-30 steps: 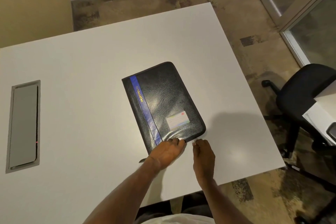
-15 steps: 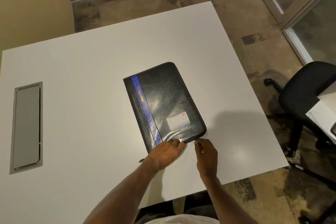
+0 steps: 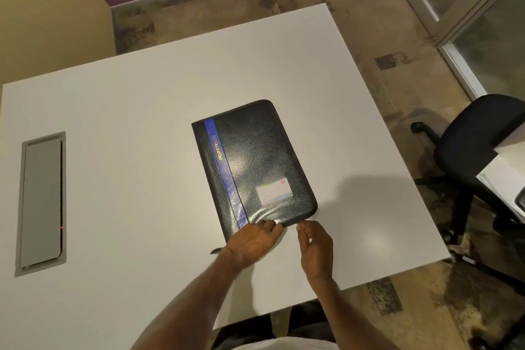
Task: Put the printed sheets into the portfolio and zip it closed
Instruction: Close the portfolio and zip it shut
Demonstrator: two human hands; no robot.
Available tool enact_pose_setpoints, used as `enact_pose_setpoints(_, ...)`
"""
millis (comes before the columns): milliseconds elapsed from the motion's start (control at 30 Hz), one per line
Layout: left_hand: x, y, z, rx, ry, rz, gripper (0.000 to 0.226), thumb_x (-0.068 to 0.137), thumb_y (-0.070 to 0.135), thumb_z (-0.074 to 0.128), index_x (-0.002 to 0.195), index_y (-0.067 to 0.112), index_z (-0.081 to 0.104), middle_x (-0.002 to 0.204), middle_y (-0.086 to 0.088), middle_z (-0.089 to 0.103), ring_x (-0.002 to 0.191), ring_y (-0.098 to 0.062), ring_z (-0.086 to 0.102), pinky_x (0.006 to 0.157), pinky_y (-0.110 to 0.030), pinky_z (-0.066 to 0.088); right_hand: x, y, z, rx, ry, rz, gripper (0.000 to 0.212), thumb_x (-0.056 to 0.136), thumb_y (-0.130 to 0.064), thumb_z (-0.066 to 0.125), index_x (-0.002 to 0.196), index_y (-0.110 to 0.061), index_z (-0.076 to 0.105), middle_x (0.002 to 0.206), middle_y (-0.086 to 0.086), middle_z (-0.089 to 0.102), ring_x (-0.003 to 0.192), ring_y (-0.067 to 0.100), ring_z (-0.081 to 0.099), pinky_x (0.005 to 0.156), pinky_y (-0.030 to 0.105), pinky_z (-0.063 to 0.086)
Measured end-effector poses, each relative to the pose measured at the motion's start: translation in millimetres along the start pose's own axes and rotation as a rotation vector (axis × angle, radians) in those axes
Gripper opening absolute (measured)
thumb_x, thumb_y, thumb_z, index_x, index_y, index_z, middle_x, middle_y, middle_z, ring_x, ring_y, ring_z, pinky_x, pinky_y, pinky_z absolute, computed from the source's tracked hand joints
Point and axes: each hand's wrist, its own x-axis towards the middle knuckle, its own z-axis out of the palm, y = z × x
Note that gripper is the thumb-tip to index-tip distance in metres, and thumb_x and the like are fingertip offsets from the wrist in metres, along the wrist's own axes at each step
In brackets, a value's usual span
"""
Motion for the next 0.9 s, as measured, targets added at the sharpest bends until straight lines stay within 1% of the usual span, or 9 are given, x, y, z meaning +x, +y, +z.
enact_pose_setpoints(133, 9, 8, -2, 0.007, 0.026, -0.102, 0.025, 0.092, 0.013, 0.043, 0.115, 0.014, 0.053, 0.104, -0.007, 0.062, 0.088, -0.028, 0.061, 0.064, -0.040, 0.054, 2, 2, 1, 0.071, 0.007, 0.021, 0.014, 0.093, 0.002, 0.069, 0.096, -0.010, 0.075, 0.090, 0.001, 0.073, 0.079, 0.019, 0.069, 0.072, 0.038, 0.058)
enact_pose_setpoints(200, 18, 11, -8, 0.008, 0.073, -0.131, 0.027, 0.095, 0.017, 0.037, 0.112, 0.013, 0.058, 0.105, -0.007, 0.060, 0.090, -0.029, 0.059, 0.066, -0.041, 0.053, 2, 4, 2, 0.101, 0.019, 0.040, 0.014, 0.093, 0.001, 0.069, 0.096, -0.010, 0.076, 0.092, 0.001, 0.074, 0.082, 0.017, 0.069, 0.075, 0.037, 0.057)
enact_pose_setpoints(300, 26, 8, -10, 0.038, 0.088, -0.111, 0.030, 0.095, 0.017, 0.034, 0.098, 0.012, 0.063, 0.098, -0.007, 0.062, 0.087, -0.030, 0.059, 0.063, -0.041, 0.052, 0, -3, 5, 0.112, 0.050, 0.068, 0.011, 0.095, -0.007, 0.066, 0.095, -0.010, 0.076, 0.091, 0.001, 0.073, 0.081, 0.015, 0.068, 0.077, 0.032, 0.055)
enact_pose_setpoints(400, 23, 7, -8, 0.077, 0.081, -0.097, 0.013, 0.090, 0.014, 0.052, 0.091, 0.011, 0.064, 0.094, -0.006, 0.061, 0.085, -0.029, 0.058, 0.060, -0.039, 0.049, 0, -11, 7, 0.067, 0.082, 0.069, 0.010, 0.092, -0.010, 0.065, 0.088, -0.009, 0.074, 0.084, 0.001, 0.070, 0.076, 0.019, 0.066, 0.074, 0.027, 0.050)
enact_pose_setpoints(467, 23, 9, -11, 0.077, 0.051, -0.094, 0.005, 0.081, 0.012, 0.064, 0.086, 0.012, 0.065, 0.091, -0.004, 0.061, 0.082, -0.027, 0.058, 0.056, -0.035, 0.046, 3, -14, 9, 0.070, 0.078, 0.123, 0.012, 0.090, -0.003, 0.069, 0.081, -0.011, 0.069, 0.080, -0.002, 0.065, 0.074, 0.020, 0.063, 0.072, 0.033, 0.051)
enact_pose_setpoints(533, 24, 13, -13, 0.081, 0.030, -0.123, 0.010, 0.075, 0.011, 0.072, 0.083, 0.013, 0.067, 0.089, -0.003, 0.062, 0.080, -0.027, 0.060, 0.049, -0.032, 0.044, 7, -12, 8, 0.065, 0.083, 0.164, 0.022, 0.089, 0.001, 0.069, 0.073, -0.012, 0.062, 0.074, -0.002, 0.060, 0.069, 0.022, 0.059, 0.067, 0.041, 0.051)
enact_pose_setpoints(633, 24, 14, -12, 0.045, 0.043, -0.209, 0.013, 0.073, 0.012, 0.080, 0.082, 0.013, 0.070, 0.088, -0.003, 0.064, 0.080, -0.029, 0.062, 0.041, -0.032, 0.043, 8, -13, 6, 0.079, 0.076, 0.197, 0.029, 0.093, -0.003, 0.068, 0.069, -0.013, 0.053, 0.070, 0.000, 0.055, 0.066, 0.024, 0.055, 0.063, 0.044, 0.049)
enact_pose_setpoints(800, 22, 14, -9, 0.084, 0.004, -0.232, 0.021, 0.067, 0.006, 0.083, 0.084, 0.011, 0.072, 0.090, -0.002, 0.066, 0.083, -0.030, 0.063, 0.039, -0.031, 0.040, 15, -9, -4, 0.135, 0.155, 0.288, 0.029, 0.093, -0.006, 0.069, 0.069, -0.013, 0.054, 0.069, -0.001, 0.056, 0.064, 0.024, 0.055, 0.061, 0.041, 0.047)
enact_pose_setpoints(900, 19, 13, -9, 0.074, -0.003, -0.231, 0.021, 0.066, 0.006, 0.083, 0.083, 0.011, 0.072, 0.088, -0.002, 0.064, 0.082, -0.030, 0.062, 0.038, -0.030, 0.040, 22, -6, -7, 0.183, 0.185, 0.316, 0.028, 0.090, -0.002, 0.070, 0.069, -0.015, 0.056, 0.069, -0.005, 0.057, 0.065, 0.018, 0.056, 0.063, 0.030, 0.044)
